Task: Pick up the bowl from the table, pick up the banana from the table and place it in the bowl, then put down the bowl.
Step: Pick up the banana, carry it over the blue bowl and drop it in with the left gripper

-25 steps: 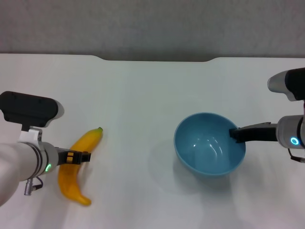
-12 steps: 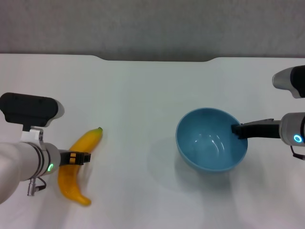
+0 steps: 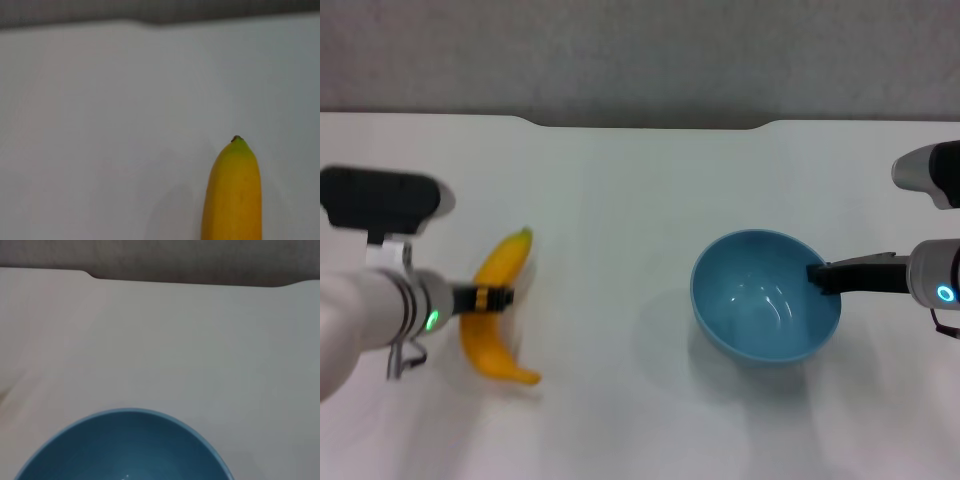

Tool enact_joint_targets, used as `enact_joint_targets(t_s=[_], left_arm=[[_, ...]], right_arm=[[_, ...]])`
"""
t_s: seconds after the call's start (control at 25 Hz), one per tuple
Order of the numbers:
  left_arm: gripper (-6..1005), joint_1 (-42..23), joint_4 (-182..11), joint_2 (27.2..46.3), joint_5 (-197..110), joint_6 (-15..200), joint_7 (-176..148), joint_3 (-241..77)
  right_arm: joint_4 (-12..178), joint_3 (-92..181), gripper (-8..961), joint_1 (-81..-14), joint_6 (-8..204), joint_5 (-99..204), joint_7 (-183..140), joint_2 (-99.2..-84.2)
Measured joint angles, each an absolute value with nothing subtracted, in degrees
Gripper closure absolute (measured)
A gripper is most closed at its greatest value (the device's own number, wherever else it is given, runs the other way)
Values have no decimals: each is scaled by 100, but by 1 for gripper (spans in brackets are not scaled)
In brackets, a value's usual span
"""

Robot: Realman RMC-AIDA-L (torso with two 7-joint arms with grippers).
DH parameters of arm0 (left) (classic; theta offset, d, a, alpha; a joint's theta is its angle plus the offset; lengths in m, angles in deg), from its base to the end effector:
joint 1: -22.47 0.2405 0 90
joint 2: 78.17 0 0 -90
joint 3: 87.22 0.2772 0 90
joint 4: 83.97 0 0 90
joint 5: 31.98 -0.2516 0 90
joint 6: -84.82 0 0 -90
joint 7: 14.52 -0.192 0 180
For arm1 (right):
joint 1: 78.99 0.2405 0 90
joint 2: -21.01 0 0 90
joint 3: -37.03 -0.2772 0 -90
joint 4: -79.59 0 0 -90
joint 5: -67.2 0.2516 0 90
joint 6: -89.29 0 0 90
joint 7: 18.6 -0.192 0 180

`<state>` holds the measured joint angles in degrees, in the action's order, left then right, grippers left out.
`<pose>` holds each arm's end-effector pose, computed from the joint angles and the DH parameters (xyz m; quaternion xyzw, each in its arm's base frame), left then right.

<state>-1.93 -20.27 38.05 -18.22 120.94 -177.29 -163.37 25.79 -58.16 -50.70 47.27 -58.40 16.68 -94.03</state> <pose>-0.2892 0.4609 -0.0964 -0.7632 -0.4706 0.0133 0.4425 0.2917 0.4776 -0.0728 -0.8357 0.4374 0.0443 0.3290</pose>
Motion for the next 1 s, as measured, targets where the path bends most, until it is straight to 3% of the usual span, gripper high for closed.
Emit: enact_joint_targets(t_s=[1.0], left_arm=[[491, -483, -340, 3811, -1498, 11950, -17739, -15791]], right_arm=[[3678, -5459, 908, -3891, 5202, -5177, 1699, -9436]])
